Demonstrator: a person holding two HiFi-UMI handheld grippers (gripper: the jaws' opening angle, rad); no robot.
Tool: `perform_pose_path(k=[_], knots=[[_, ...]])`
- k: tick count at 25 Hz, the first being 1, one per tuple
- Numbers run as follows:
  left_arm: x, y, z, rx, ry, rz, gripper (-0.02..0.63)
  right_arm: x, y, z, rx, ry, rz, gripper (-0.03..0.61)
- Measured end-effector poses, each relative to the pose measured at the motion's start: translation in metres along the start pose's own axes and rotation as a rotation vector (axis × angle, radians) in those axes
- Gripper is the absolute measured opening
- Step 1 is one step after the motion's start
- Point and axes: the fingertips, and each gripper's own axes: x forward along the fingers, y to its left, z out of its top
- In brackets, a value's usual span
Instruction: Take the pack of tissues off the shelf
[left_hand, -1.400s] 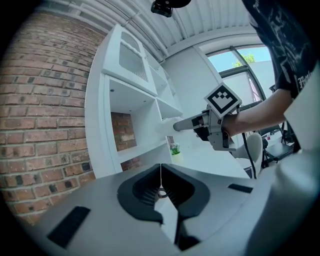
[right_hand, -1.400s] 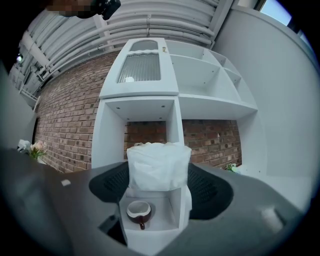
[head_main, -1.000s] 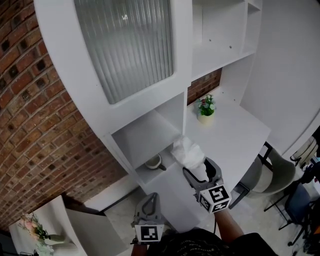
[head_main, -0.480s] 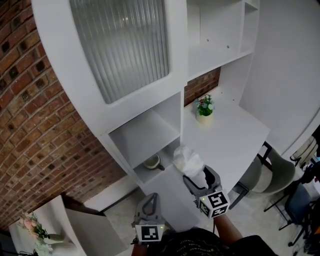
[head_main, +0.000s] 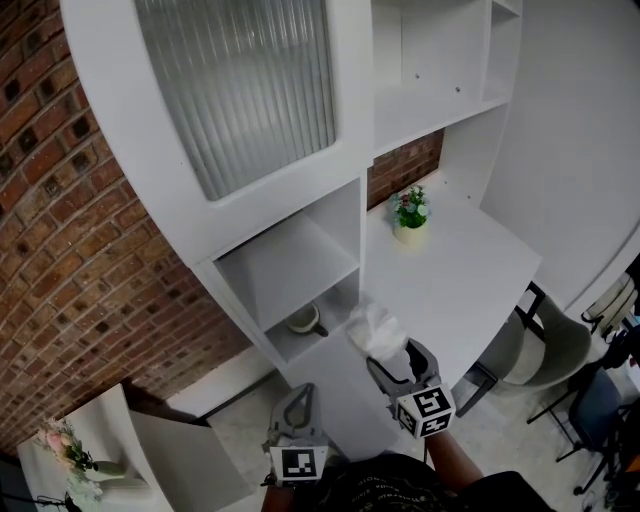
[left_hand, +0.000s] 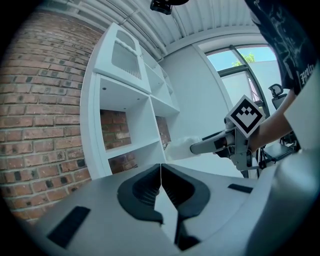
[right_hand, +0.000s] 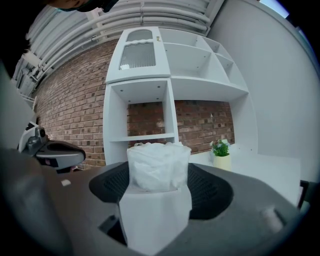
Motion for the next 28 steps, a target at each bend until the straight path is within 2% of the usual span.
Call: perform_pose_path(k=[28], knots=[[-0.005,-0.001,-0.009,0.030,0.057,0.018,0.011,0.004,0.016,-0.099,0.052,0.242,0.057,0.350]])
